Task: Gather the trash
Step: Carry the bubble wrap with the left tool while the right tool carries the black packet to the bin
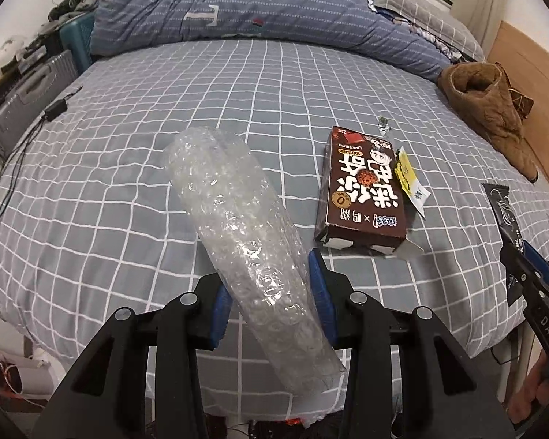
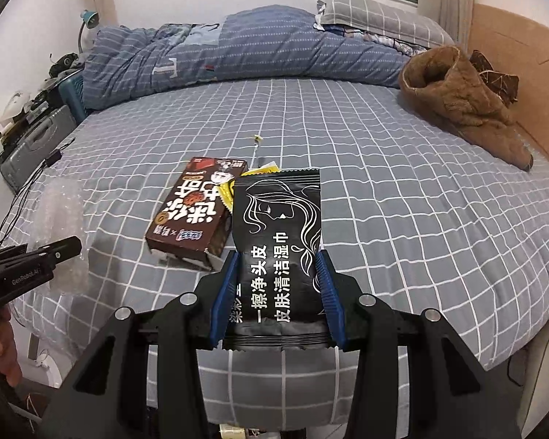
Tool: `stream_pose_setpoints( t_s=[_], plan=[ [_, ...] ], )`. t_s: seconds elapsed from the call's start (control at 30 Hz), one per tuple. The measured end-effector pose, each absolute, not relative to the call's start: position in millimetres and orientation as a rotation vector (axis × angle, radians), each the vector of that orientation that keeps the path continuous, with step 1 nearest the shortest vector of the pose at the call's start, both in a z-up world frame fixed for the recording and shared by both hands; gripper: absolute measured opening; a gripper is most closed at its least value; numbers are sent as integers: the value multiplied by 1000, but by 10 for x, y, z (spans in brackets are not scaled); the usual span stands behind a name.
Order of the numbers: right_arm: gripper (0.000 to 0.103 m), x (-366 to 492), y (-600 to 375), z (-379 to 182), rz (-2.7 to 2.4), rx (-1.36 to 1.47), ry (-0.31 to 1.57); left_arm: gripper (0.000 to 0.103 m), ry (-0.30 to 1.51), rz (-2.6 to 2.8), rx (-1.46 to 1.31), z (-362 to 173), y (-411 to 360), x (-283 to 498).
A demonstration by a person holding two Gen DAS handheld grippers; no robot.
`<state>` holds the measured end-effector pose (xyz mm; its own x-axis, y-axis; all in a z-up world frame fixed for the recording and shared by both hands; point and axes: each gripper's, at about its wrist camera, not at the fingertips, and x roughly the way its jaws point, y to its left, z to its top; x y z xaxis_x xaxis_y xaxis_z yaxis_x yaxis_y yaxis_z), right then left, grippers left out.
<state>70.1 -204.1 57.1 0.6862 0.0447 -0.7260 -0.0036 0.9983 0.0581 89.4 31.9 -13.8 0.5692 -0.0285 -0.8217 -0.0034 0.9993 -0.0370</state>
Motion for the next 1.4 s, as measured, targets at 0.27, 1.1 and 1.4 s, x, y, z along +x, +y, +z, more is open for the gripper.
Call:
stream_pose_setpoints(
  t_s=[0.27,1.1,1.4],
  plan=[
    [41,474,-1936,603,40,45,813,38,963,-26,-34,-107,296,634],
    [41,-282,-1706,465,79,19,845,38,990,-31,-39,-294,315,-182],
    [41,-578,-1579,359,99,8,863,38,1000,-37,-39,-441,315,-502]
  ],
)
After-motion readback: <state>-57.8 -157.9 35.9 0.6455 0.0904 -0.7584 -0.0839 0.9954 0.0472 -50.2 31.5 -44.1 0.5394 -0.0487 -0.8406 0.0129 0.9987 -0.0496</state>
